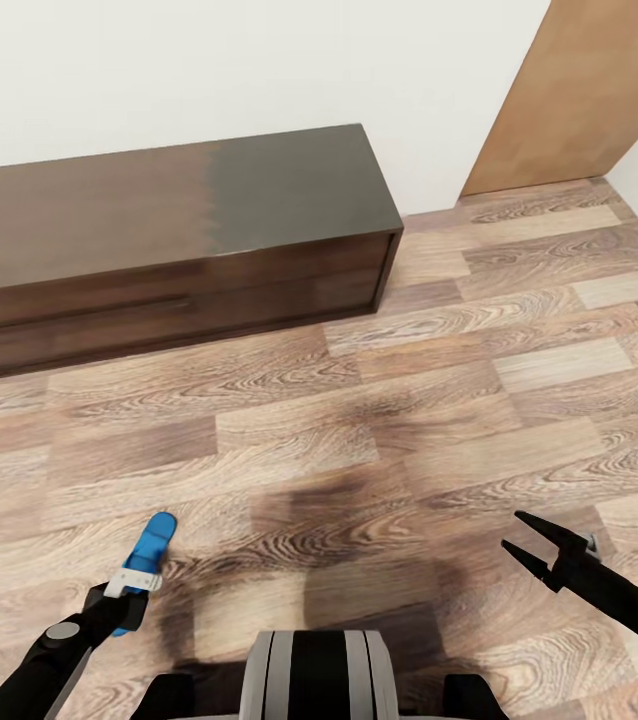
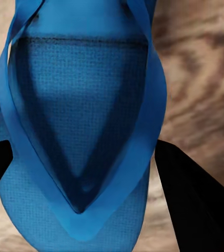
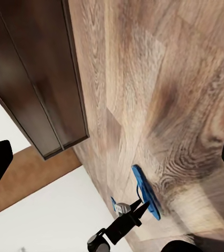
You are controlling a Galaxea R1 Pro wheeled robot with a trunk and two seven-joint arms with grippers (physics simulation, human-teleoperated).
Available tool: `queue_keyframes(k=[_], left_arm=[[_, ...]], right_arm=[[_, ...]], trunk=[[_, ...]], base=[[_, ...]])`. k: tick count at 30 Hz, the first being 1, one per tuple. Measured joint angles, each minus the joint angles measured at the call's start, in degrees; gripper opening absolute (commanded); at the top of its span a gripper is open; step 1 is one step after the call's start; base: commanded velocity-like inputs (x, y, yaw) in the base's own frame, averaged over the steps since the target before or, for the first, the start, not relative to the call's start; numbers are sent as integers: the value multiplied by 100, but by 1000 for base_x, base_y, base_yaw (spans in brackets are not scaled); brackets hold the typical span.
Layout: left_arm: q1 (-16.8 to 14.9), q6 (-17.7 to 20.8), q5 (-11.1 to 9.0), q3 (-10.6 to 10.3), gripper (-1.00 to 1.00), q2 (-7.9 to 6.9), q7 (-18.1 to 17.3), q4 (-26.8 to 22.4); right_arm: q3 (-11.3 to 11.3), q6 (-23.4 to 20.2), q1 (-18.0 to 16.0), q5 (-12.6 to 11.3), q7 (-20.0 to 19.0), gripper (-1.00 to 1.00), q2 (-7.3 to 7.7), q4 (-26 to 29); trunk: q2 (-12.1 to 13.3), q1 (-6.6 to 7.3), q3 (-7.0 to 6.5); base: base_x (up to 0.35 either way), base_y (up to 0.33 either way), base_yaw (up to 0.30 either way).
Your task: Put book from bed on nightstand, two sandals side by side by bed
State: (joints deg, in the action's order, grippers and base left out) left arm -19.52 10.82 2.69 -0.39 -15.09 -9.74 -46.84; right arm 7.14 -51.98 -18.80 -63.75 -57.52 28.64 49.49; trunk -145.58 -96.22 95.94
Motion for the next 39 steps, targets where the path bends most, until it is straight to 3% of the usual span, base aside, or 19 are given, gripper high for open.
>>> queue_keyframes(k=[24,27,28,29,30,31,34,39], left_arm=[[1,1,-42,-18,-100,11,-48,0],[1,4,-59,-24,-100,16,-296,-2],[2,6,-116,-23,-100,15,-600,-6],[1,5,-137,-19,-100,13,-723,-7],[2,4,-206,-15,-100,12,-948,-12],[2,0,-338,0,-100,8,-1252,-34],[1,-14,-756,24,-100,-7,-1657,-69],[4,-21,-1554,88,-100,-90,-1799,-77]], right_arm=[[-6,50,1,48,18,100,1,-3],[-6,264,1,325,18,100,0,-52],[-6,571,2,685,17,100,2,-207],[-5,702,2,828,16,100,2,-292],[-3,980,2,1116,11,100,1,-481],[3,1392,3,1526,5,100,5,-776],[11,1934,2,2095,0,100,17,-1220],[0,2085,1,2250,-9,100,56,-1348]], trunk=[[32,62,-532],[36,70,-598],[38,72,-620],[39,75,-643],[40,77,-665],[42,80,-687],[45,88,-754],[52,101,-864]], base=[[0,0,0],[0,0,0],[0,0,0],[0,0,0],[0,0,0],[0,0,0],[0,0,0],[0,0,0]])
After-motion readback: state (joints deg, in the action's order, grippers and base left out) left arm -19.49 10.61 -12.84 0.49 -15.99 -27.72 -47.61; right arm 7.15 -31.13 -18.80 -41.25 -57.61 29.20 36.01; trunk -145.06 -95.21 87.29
